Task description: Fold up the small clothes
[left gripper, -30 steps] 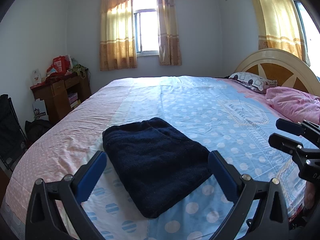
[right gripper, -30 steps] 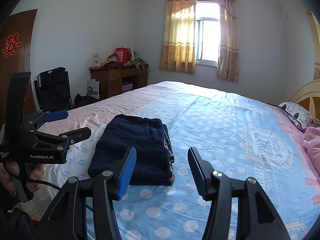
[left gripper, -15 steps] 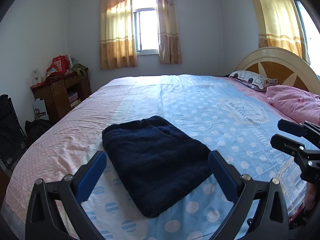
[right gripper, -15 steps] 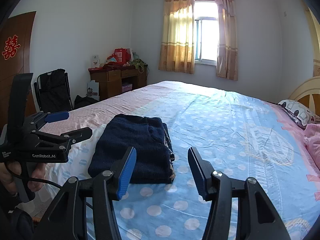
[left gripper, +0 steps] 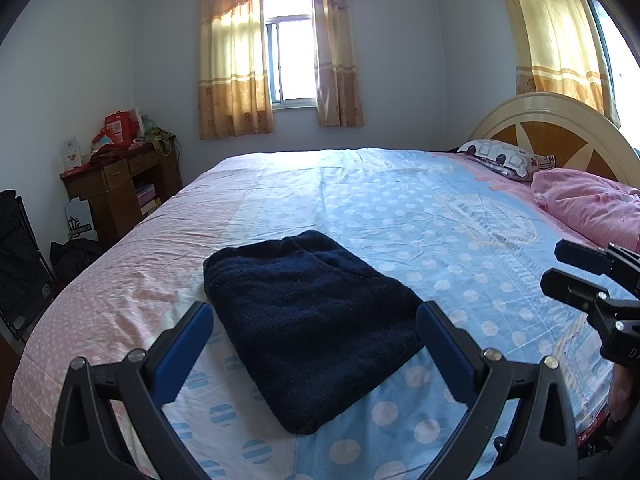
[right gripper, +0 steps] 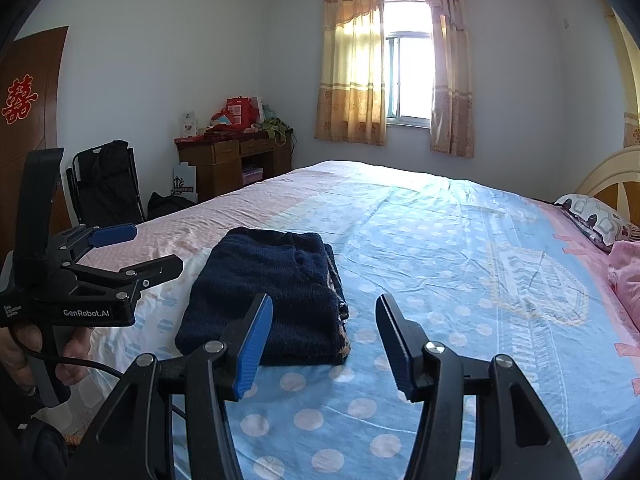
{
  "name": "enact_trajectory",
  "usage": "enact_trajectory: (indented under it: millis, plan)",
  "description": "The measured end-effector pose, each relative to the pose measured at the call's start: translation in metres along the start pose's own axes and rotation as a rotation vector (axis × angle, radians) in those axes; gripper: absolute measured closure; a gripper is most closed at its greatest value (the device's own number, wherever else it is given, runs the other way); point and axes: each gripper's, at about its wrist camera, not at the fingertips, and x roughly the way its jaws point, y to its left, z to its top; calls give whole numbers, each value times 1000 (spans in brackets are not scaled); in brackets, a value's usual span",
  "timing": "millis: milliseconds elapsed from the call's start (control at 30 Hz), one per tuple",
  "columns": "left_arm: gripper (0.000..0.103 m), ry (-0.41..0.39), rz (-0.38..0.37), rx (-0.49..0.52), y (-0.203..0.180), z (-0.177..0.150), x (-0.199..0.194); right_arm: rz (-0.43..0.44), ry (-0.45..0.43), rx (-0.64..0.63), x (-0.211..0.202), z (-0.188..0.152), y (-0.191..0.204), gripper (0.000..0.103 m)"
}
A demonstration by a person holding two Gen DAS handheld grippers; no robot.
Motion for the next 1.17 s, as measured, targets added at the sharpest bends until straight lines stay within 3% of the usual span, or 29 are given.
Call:
enact_trajectory:
  millis: [400,1167]
  plan:
    - [0,23,-11,9,-3,-4,2,2,-1,11,1,-1,0,48]
    - [0,-11,30,-49,24,4,-1,10,31,-10,11,-7,14,47]
